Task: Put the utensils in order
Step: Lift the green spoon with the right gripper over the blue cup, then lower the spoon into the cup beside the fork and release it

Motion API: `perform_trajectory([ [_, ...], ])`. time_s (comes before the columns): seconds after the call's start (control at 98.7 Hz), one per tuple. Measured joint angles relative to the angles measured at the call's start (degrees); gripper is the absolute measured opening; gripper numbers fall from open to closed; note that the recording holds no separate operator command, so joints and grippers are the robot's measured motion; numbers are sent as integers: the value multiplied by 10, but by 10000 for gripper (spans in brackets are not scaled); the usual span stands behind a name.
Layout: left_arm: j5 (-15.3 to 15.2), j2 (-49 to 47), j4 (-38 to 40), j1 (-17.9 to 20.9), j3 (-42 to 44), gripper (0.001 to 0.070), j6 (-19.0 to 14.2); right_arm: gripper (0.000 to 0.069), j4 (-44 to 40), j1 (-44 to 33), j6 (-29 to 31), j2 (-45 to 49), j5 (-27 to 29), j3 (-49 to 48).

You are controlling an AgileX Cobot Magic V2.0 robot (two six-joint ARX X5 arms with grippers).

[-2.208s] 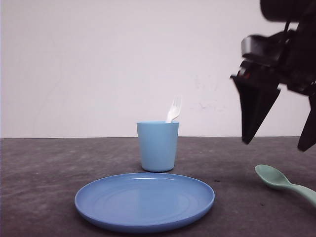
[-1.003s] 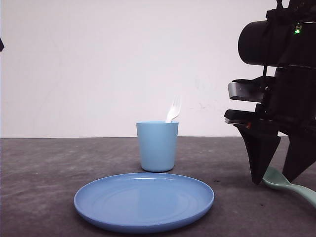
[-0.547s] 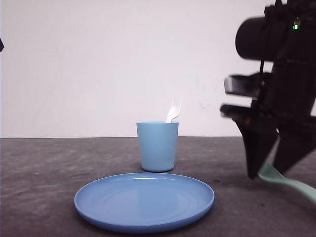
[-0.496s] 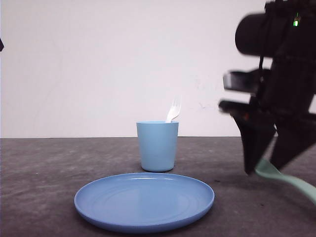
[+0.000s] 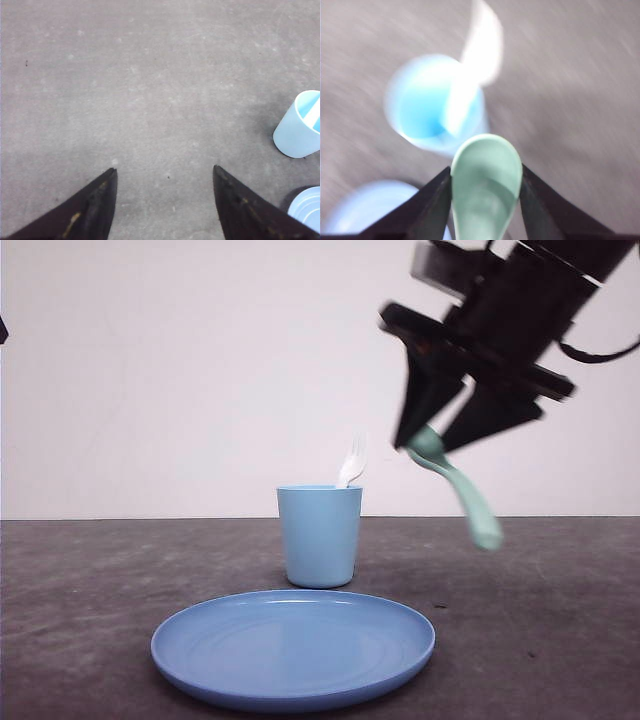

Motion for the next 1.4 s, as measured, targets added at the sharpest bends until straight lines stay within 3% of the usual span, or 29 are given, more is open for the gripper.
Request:
perform_trajectory([
  [0.324, 0, 0, 0, 0, 0, 357, 0, 229, 174, 42, -35, 0, 0, 8],
  [0.618, 0, 0, 1, 0, 0, 357, 3, 229, 269, 51, -82, 23, 20, 16],
  [1.134, 0, 0, 2, 0, 0, 357, 7, 229, 284, 51, -174, 143, 21, 102],
  [1.398, 0, 0, 3, 0, 0, 357, 7, 229, 284, 55, -190, 199, 21, 116],
])
